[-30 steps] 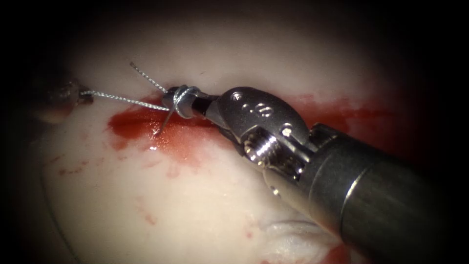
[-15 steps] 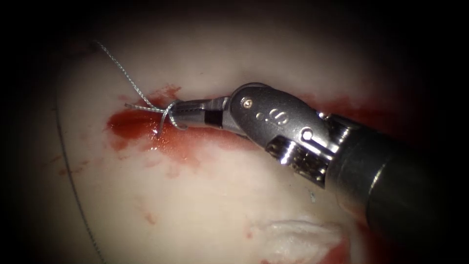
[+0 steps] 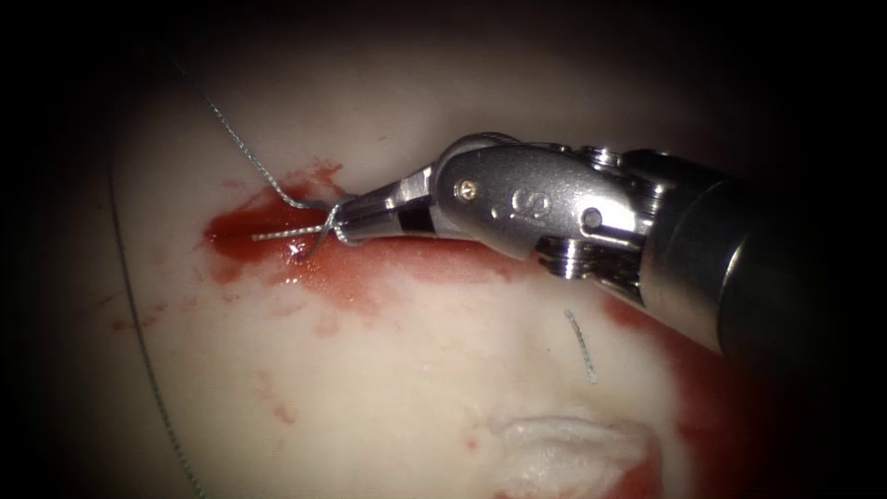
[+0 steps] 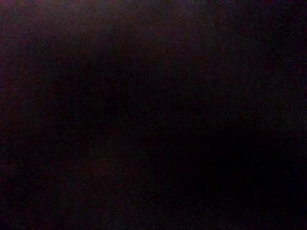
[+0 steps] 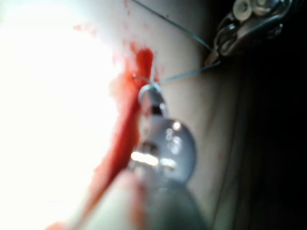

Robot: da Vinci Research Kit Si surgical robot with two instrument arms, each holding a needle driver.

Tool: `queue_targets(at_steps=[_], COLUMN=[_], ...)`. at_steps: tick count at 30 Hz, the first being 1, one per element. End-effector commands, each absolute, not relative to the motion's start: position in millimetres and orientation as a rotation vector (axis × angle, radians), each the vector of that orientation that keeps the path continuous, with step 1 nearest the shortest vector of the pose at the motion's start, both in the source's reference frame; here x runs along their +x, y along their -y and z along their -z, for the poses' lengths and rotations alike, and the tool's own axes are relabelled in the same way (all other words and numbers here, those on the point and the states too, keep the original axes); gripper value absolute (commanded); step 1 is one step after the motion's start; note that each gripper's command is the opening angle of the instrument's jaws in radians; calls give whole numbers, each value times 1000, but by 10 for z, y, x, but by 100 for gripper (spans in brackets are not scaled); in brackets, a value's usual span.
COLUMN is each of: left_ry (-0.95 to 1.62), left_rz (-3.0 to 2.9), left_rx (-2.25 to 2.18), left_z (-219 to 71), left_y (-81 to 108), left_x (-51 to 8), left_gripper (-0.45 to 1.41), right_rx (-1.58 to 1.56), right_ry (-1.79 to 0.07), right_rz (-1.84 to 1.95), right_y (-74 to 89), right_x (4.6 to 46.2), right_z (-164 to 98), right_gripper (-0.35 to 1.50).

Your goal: Wound Closure

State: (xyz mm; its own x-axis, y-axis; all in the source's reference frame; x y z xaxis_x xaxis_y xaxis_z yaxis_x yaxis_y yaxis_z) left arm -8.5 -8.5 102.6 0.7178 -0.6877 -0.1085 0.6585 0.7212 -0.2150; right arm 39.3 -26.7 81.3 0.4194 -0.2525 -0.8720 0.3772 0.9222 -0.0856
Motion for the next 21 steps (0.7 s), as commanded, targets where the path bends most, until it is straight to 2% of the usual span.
queue_targets(at_steps=[1, 13, 21], left_ry=[-182, -185, -74], left_rz=[766, 872, 907], left_rx=[-180, -206, -329], left_z=[-1019, -1026, -1031], left_y=[71, 81, 77], left_x=[-90, -87, -103], left_gripper=[-45, -45, -45], right_rx=[115, 212, 252], right_ry=[-1044, -1003, -998], right_rz=[429, 605, 678], right_y=[247, 255, 273], right_x=[400, 396, 400], right_z=[-800, -771, -772], right_gripper=[-35, -35, -35])
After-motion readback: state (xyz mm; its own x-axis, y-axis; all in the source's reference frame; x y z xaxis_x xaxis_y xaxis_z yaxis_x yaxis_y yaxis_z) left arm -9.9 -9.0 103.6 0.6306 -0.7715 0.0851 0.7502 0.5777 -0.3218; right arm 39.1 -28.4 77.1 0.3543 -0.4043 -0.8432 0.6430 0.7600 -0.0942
